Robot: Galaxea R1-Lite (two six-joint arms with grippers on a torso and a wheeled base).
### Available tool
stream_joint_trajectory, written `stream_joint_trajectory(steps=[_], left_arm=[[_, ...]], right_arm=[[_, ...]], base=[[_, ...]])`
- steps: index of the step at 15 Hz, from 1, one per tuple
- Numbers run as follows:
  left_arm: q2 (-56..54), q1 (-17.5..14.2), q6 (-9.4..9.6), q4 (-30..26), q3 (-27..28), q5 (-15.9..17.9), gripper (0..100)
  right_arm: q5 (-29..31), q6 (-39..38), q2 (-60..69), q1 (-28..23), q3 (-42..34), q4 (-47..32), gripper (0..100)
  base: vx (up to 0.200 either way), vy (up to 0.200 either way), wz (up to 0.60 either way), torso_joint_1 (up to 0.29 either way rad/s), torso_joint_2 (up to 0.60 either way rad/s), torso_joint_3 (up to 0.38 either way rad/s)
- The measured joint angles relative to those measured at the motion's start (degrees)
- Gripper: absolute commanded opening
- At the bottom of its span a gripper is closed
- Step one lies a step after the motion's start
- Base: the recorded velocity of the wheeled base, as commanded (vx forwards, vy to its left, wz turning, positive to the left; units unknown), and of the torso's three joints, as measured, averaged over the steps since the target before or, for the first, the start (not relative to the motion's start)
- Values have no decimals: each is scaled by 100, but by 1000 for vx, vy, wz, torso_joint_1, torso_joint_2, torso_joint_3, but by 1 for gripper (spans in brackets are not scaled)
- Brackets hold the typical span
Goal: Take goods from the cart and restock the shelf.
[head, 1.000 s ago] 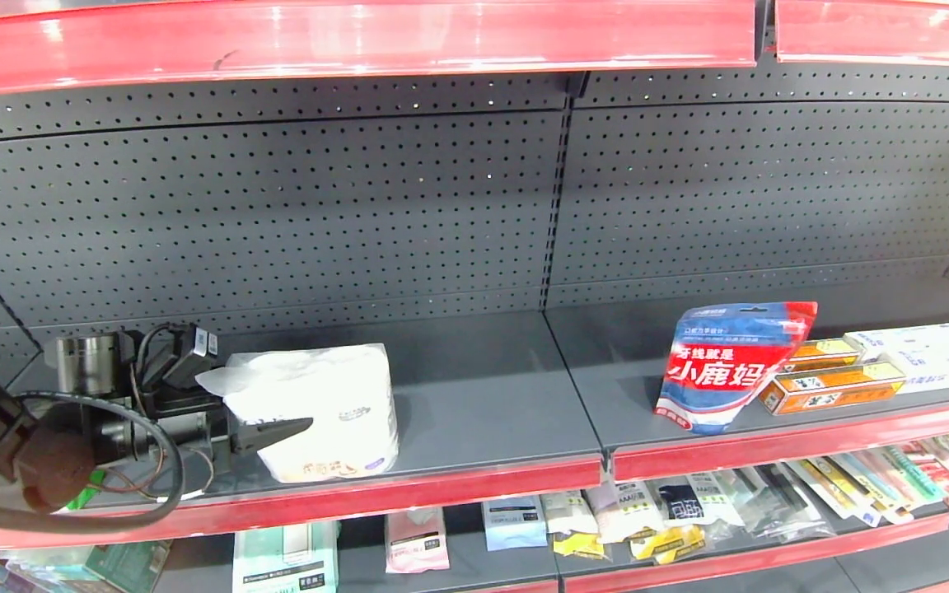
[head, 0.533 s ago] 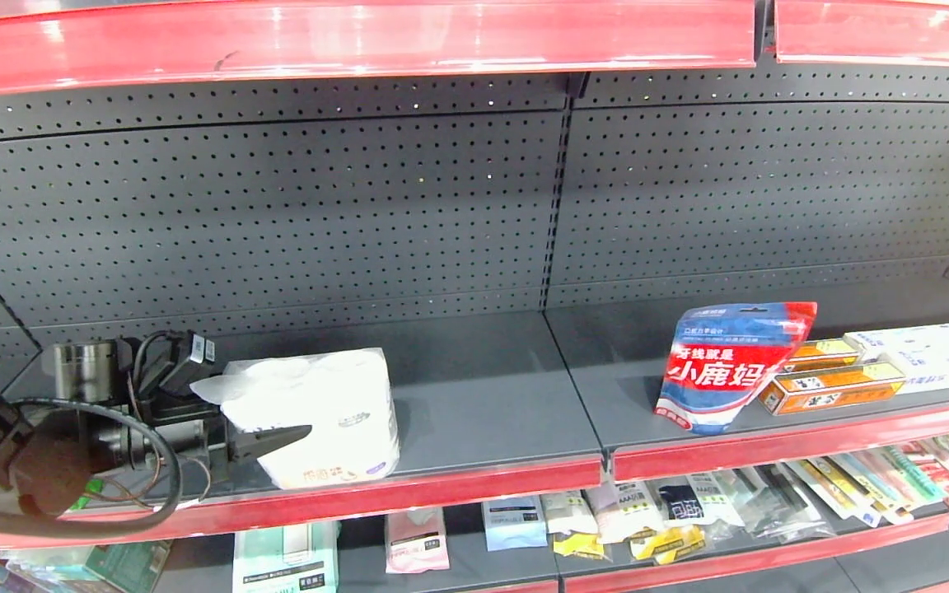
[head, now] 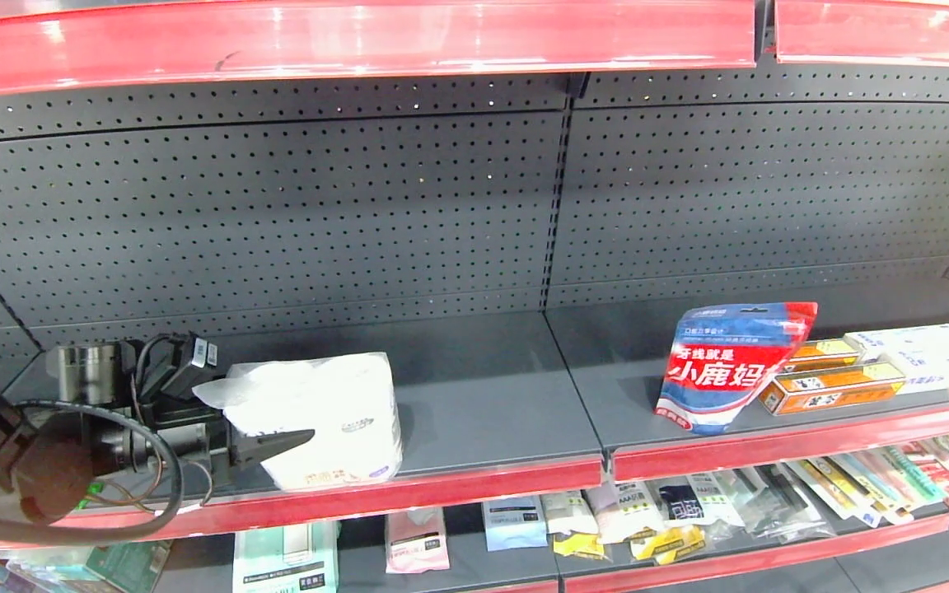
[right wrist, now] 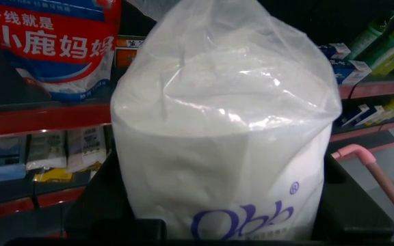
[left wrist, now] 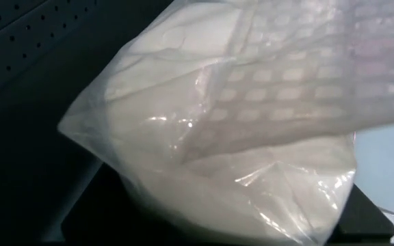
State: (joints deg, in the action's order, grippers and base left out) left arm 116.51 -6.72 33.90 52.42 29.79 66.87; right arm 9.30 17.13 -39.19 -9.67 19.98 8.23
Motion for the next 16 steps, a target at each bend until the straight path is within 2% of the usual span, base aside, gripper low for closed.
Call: stream_joint_trajectory(steps=[5, 10, 11, 16], left_arm=[[50, 72, 52, 21, -44, 16, 0], [100, 82, -2, 12, -45, 16, 0], [108, 85, 0, 18, -48, 24, 100], [17, 96, -55, -20, -177, 38, 100]], right_arm=[[2, -2, -13, 0, 7, 0, 0], [0, -2, -13, 0, 11, 2, 0], [2, -2, -13, 0, 11, 2, 0], [2, -2, 9, 0, 16, 2, 0]], base=[[0, 0, 0, 0, 0, 0], [0, 0, 0, 0, 0, 0], [0, 0, 0, 0, 0, 0], [0, 0, 0, 0, 0, 0]])
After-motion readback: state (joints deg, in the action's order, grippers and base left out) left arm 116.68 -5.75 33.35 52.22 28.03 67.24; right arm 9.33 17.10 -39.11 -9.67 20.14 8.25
